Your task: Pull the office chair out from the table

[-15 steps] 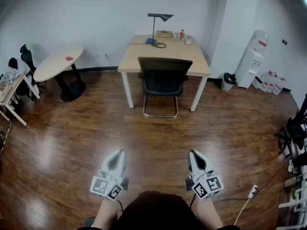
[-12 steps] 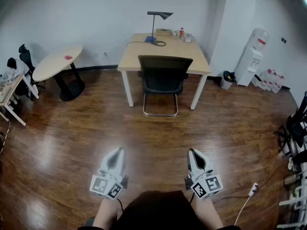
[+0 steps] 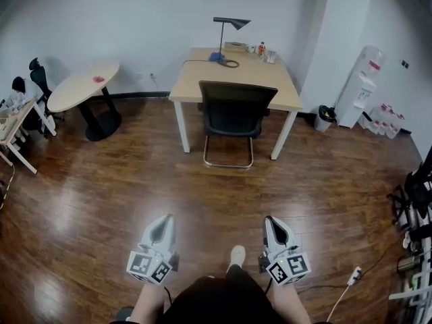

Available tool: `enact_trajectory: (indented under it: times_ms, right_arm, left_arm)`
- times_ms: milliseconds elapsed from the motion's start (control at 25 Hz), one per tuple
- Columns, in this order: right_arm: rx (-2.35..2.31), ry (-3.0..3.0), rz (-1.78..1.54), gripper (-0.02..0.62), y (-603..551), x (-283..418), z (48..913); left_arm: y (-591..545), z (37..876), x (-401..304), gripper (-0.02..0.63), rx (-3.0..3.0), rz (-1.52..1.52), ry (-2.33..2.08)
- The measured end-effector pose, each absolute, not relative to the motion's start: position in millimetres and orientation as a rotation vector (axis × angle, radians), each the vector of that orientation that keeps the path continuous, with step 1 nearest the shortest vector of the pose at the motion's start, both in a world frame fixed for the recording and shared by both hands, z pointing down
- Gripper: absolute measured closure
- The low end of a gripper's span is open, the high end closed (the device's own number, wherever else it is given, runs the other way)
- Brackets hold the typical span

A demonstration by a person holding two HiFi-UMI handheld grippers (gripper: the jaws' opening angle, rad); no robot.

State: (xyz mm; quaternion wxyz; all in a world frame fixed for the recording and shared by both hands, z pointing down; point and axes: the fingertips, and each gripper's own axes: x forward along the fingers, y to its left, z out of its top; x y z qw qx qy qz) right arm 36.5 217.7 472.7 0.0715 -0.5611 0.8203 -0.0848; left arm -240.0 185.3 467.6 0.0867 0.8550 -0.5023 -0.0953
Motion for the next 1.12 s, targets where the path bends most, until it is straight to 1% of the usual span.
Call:
enact_trajectory:
  times_ms: [240, 600, 1120]
  right_arm:
    - [-1.668, 2.46, -0.245, 0.581, 166, 63, 478]
    - [-1.66, 2.462, -0.181, 0.581, 79, 128, 465]
    - [-1.682, 2.482, -0.234, 0.581, 29, 202, 480]
  left_arm:
    - [144, 463, -223, 0.604, 2.563, -0.261, -1.548]
    - [64, 438, -172, 0.604, 2.598, -0.297, -1.606]
    - [6, 454, -103, 0.604, 2.586, -0.217, -1.6]
